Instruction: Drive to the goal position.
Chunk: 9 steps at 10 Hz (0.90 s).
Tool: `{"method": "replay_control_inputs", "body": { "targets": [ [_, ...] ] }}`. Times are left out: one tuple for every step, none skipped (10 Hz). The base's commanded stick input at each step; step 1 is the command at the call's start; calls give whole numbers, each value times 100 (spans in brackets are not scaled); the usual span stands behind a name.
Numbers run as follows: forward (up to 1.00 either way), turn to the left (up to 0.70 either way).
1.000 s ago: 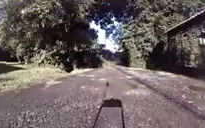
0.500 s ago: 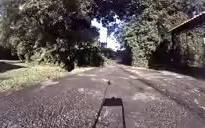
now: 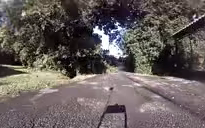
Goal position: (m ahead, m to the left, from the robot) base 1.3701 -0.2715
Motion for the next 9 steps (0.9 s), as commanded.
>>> {"method": "replay_control_inputs", "body": {
  "targets": [
    [70,0],
    [70,0],
    [70,0],
    [70,0],
    [70,0],
    [70,0],
    [70,0],
    [70,0],
    [70,0]
  ]
}}
